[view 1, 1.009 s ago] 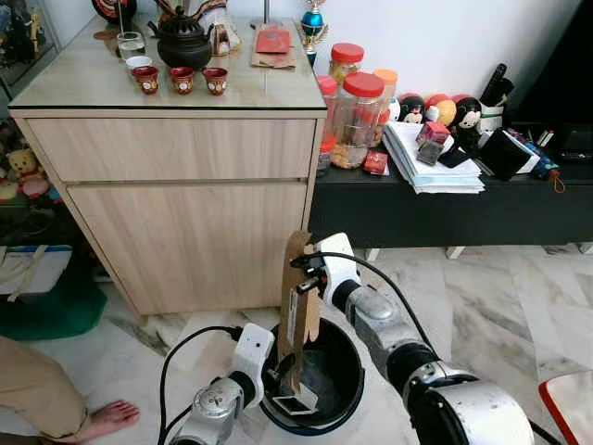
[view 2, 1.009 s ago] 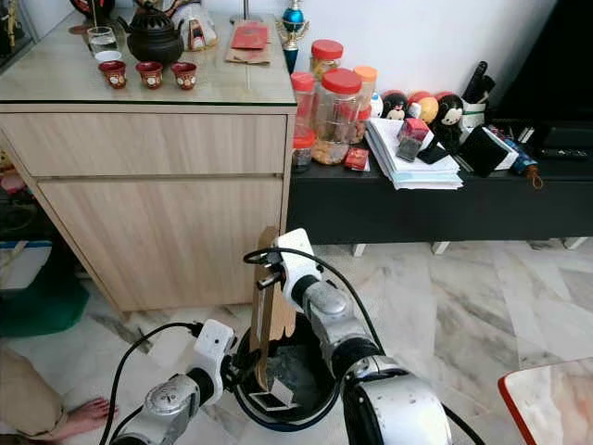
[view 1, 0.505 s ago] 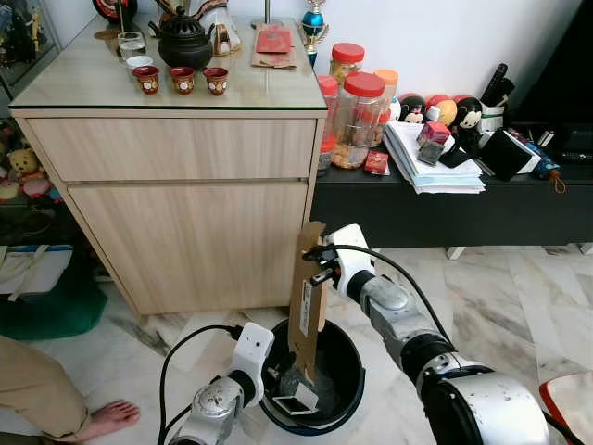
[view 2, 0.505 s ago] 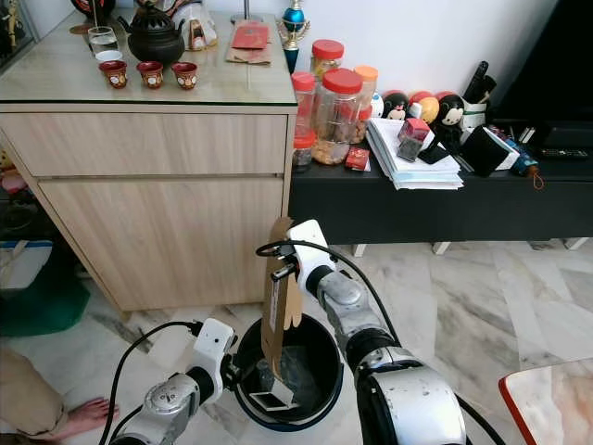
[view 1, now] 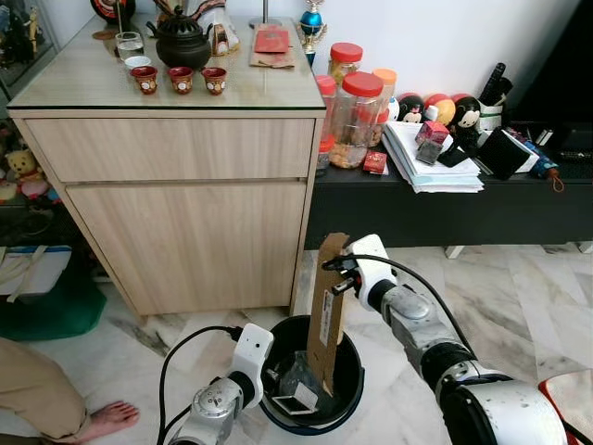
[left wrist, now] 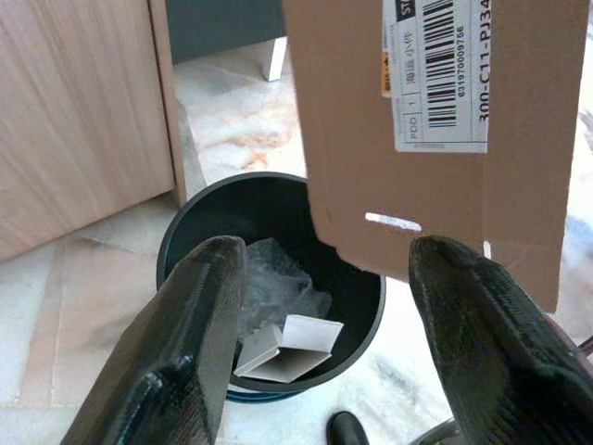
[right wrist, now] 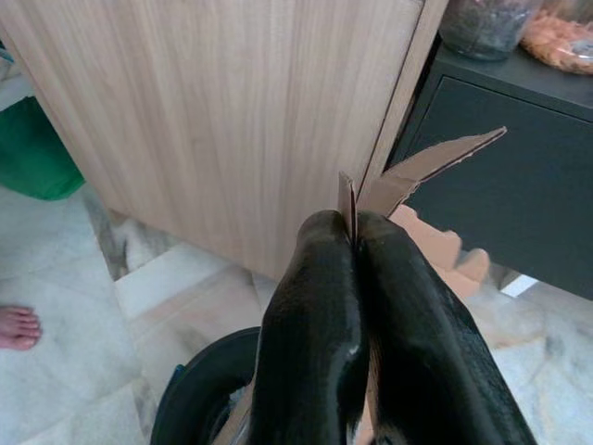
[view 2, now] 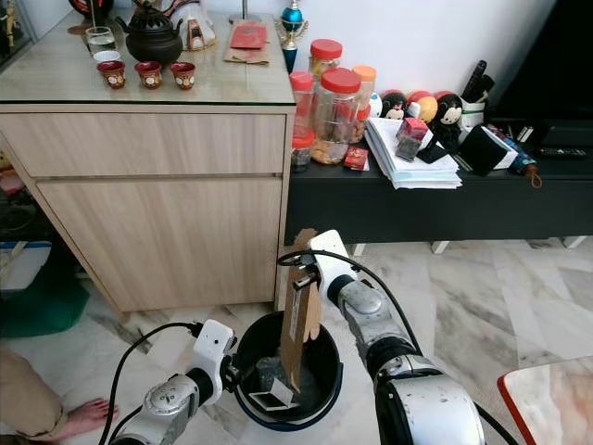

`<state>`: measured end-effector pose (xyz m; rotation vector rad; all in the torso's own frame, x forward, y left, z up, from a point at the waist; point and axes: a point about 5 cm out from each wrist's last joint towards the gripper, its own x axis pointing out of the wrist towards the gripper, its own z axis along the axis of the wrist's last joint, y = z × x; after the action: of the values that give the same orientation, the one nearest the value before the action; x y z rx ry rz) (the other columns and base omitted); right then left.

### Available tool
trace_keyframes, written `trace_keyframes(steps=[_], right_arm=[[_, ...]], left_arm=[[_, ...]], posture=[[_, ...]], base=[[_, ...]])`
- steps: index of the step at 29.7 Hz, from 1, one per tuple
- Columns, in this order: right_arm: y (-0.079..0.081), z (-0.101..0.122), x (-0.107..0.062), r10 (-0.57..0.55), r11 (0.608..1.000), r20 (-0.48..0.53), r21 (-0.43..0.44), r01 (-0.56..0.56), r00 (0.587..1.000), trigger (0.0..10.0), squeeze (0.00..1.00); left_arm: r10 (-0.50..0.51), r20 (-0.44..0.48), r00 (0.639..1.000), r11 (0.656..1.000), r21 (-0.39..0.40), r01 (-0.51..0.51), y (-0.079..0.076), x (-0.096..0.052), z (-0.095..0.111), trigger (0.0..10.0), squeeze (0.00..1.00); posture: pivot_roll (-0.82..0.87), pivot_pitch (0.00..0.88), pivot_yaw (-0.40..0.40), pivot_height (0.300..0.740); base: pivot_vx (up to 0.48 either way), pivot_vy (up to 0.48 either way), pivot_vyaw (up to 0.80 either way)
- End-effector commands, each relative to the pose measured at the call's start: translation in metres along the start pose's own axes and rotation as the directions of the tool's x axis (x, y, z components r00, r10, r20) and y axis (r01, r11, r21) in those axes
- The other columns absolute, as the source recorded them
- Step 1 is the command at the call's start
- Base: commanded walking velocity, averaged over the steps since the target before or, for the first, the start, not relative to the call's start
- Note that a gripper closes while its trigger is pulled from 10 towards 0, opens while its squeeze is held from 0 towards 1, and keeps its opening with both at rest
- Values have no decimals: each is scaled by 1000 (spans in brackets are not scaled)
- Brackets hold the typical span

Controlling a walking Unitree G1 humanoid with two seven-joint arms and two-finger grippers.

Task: Picking trash to rubbish bin

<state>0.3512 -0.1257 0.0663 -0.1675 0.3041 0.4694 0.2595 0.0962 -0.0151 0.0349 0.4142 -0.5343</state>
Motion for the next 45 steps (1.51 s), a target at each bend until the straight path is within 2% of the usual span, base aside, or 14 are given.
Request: trace_keyframes(steps=[1, 14, 15, 16, 17, 39, 40, 41, 42, 45], right_arm=[[-1, -5, -2, -8, 1000, -7, 0, 8, 1000, 10000, 0], [7, -11, -2, -5, 1000, -15, 13, 5, 1000, 10000, 0], [7, -11, -2, -4, 1000, -15, 14, 4, 1000, 10000, 141], [7, -11, -2, -3, 1000, -15, 15, 3, 1000, 10000, 769], [7, -11, -2, -2, 1000, -14, 15, 3, 1000, 10000, 1000], [11, -13, -1, -11, 1000, -15, 8, 11, 1000, 10000, 1000], [11, -14, -1, -14, 1000, -18, 5, 14, 1000, 10000, 737], [11, -14, -1, -16, 1000, -22, 2, 16, 1000, 10000, 737], [11, -16, -2, -19, 1000, -30, -1, 19, 999, 10000, 0], [12, -21, -3, -24, 1000, -47, 0, 24, 999, 10000, 0]], left_arm=[[-15, -7, 1000, 1000, -6, 15, -4, 0, -2, 10000, 0], [-15, -8, 1000, 1000, -3, 15, -3, 0, -2, 10000, 0], [-14, -8, 1000, 1000, -3, 14, -3, 0, -2, 10000, 0], [-14, -7, 1000, 1000, -3, 14, -3, 0, -2, 10000, 0], [-14, -7, 1000, 1000, -4, 14, -3, 0, -2, 10000, 0], [-11, -10, 1000, 1000, -1, 11, -3, 0, -2, 10000, 0], [-11, -11, 1000, 1000, -1, 11, -3, 0, -2, 10000, 0], [-11, -11, 1000, 1000, -1, 11, -3, 0, -2, 10000, 0], [-10, -11, 1000, 1000, -1, 10, -3, 0, -3, 10000, 0], [-4, -13, 1000, 1000, 1, 4, -2, 0, -3, 10000, 0]], posture=[[123, 92, -102, 740], [129, 93, -100, 740], [129, 93, -100, 740], [129, 93, -100, 740], [129, 93, -100, 740], [132, 94, -105, 740], [132, 93, -105, 740], [132, 93, -105, 740], [132, 93, -106, 740], [131, 93, -107, 740]], base=[[0, 0, 0], [0, 0, 0], [0, 0, 0], [0, 0, 0], [0, 0, 0], [0, 0, 0], [0, 0, 0], [0, 0, 0], [0, 0, 0], [0, 0, 0]])
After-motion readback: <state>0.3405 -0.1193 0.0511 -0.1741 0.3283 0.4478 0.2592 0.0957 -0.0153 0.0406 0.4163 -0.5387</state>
